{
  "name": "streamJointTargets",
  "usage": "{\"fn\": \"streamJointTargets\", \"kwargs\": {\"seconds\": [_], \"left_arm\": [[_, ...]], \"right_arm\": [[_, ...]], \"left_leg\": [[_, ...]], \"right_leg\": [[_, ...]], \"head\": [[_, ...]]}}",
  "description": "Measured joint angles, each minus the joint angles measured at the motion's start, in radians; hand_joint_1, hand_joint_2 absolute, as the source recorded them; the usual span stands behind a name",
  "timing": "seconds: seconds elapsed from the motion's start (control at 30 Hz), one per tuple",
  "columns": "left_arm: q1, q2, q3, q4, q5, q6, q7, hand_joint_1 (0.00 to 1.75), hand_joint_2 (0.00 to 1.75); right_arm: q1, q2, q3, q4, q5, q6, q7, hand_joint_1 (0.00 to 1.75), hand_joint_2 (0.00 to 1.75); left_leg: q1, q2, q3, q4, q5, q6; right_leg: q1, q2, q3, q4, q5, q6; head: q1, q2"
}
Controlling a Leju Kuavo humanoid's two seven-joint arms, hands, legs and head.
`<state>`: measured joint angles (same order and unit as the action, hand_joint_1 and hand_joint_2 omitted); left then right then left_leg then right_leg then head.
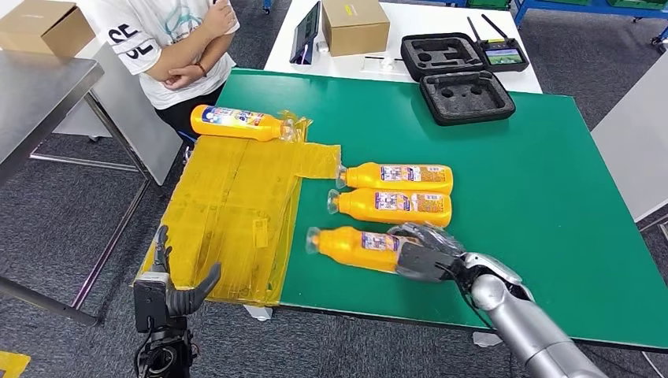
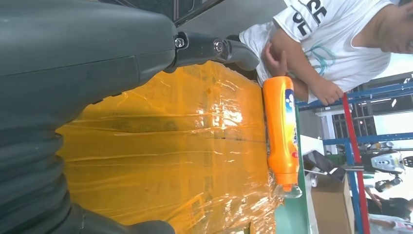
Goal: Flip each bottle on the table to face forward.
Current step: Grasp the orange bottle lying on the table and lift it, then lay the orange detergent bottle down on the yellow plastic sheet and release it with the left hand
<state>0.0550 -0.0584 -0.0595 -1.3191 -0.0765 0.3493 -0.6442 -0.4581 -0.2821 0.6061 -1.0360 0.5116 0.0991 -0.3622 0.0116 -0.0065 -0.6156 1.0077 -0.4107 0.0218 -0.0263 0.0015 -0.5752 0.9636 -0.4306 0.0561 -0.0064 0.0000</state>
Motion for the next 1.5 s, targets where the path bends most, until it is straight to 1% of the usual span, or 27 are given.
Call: {"fn": "streamJointTargets", "kwargs": {"seconds": [0.07, 0.1, 0.23, 0.5, 0.6, 0.7, 0.8, 0.9, 1.0, 1.07, 1.17, 1.23, 1.4, 1.5], "left_arm": [[-0.006, 0.000, -0.003, 0.000, 0.006, -0.009, -0.002, 0.00, 1.75], [-0.009, 0.000, -0.005, 0.000, 0.007, -0.012, -0.002, 0.00, 1.75], [-0.015, -0.001, -0.009, 0.000, 0.009, -0.014, -0.003, 0.00, 1.75], [-0.016, -0.001, -0.009, 0.000, 0.011, -0.015, -0.008, 0.00, 1.75], [-0.016, -0.001, -0.009, 0.000, 0.022, -0.028, -0.008, 0.00, 1.75], [-0.013, -0.003, -0.009, -0.004, 0.043, -0.052, -0.008, 0.00, 1.75], [-0.004, -0.007, -0.011, -0.028, 0.057, -0.079, -0.002, 0.00, 1.75], [0.010, -0.010, -0.013, -0.069, 0.072, -0.111, 0.014, 0.00, 1.75], [0.021, -0.010, -0.014, -0.109, 0.121, -0.179, 0.043, 0.00, 1.75], [0.028, -0.010, -0.022, -0.133, 0.171, -0.257, 0.071, 0.00, 1.75], [0.034, -0.008, -0.050, -0.167, 0.232, -0.383, 0.115, 0.00, 1.75], [0.032, -0.005, -0.073, -0.182, 0.254, -0.445, 0.137, 0.00, 1.75], [0.002, 0.008, -0.146, -0.190, 0.294, -0.566, 0.167, 0.00, 1.75], [-0.027, 0.019, -0.189, -0.191, 0.296, -0.615, 0.169, 0.00, 1.75]], "right_arm": [[0.016, 0.019, -0.022, -0.023, -0.057, -0.021, -0.086, 1.75, 1.75], [0.021, 0.029, -0.030, -0.035, -0.069, -0.026, -0.107, 1.75, 1.75], [0.035, 0.048, -0.047, -0.062, -0.077, -0.031, -0.120, 1.75, 1.75], [0.047, 0.057, -0.064, -0.079, -0.082, -0.033, -0.125, 1.75, 1.75], [0.062, 0.068, -0.078, -0.092, -0.122, -0.039, -0.173, 1.75, 1.75], [0.100, 0.108, -0.113, -0.136, -0.154, -0.066, -0.222, 1.75, 1.75], [0.131, 0.164, -0.140, -0.177, -0.174, -0.079, -0.223, 1.75, 1.75], [0.137, 0.208, -0.163, -0.187, -0.188, -0.082, -0.212, 1.75, 1.75], [0.136, 0.240, -0.181, -0.182, -0.185, -0.088, -0.210, 1.75, 1.75], [0.135, 0.259, -0.188, -0.175, -0.184, -0.100, -0.220, 1.75, 1.75], [0.137, 0.285, -0.193, -0.162, -0.199, -0.118, -0.259, 1.75, 1.75], [0.141, 0.302, -0.194, -0.153, -0.221, -0.121, -0.291, 1.75, 1.75], [0.148, 0.351, -0.190, -0.105, -0.253, -0.108, -0.325, 1.75, 1.75], [0.151, 0.375, -0.179, -0.063, -0.256, -0.094, -0.329, 1.75, 1.75]], "left_leg": [[0.000, 0.001, 0.000, 0.000, 0.000, 0.000], [0.000, 0.001, 0.000, 0.000, 0.000, 0.000], [0.001, -0.001, -0.001, 0.000, 0.000, 0.000], [0.001, -0.001, -0.001, 0.000, 0.000, 0.000], [0.001, -0.002, -0.001, 0.000, 0.000, 0.000], [0.001, 0.000, -0.001, 0.000, 0.000, 0.000], [0.002, 0.001, -0.001, 0.000, 0.000, -0.001], [0.003, 0.001, -0.001, 0.000, 0.000, -0.001], [0.003, 0.001, -0.001, 0.000, 0.000, -0.001], [0.003, 0.001, -0.001, 0.000, 0.000, -0.001], [0.003, 0.001, -0.001, 0.000, 0.000, -0.001], [0.003, 0.001, -0.001, 0.000, 0.000, -0.001], [0.003, 0.001, -0.001, 0.000, 0.000, -0.001], [0.003, 0.001, -0.001, 0.000, 0.000, -0.001]], "right_leg": [[0.000, 0.000, 0.000, 0.000, 0.000, 0.000], [0.000, 0.000, -0.001, 0.000, 0.000, 0.000], [0.001, -0.001, -0.001, 0.000, 0.000, 0.000], [0.000, 0.000, -0.001, 0.000, 0.000, 0.000], [0.000, -0.001, 0.000, 0.000, 0.000, 0.000], [0.002, 0.000, -0.001, 0.000, 0.000, 0.000], [0.003, 0.001, -0.002, 0.000, 0.000, 0.000], [0.003, 0.001, -0.002, 0.000, -0.001, -0.001], [0.003, 0.001, -0.001, 0.000, -0.001, -0.001], [0.003, 0.001, -0.001, 0.000, -0.001, -0.001], [0.002, 0.001, -0.001, 0.000, 0.000, -0.001], [0.002, 0.001, -0.001, 0.000, 0.000, -0.001], [0.003, 0.001, -0.002, 0.000, 0.000, -0.001], [0.003, 0.001, -0.002, 0.000, 0.000, -0.001]], "head": [[0.000, 0.000], [0.000, 0.000], [0.000, 0.000], [0.000, 0.000], [0.000, 0.000], [0.000, 0.000], [0.000, 0.000], [0.000, 0.000], [0.000, 0.000], [0.000, 0.000], [0.000, 0.000], [0.000, 0.000], [0.000, 0.000], [0.000, 0.000]]}}
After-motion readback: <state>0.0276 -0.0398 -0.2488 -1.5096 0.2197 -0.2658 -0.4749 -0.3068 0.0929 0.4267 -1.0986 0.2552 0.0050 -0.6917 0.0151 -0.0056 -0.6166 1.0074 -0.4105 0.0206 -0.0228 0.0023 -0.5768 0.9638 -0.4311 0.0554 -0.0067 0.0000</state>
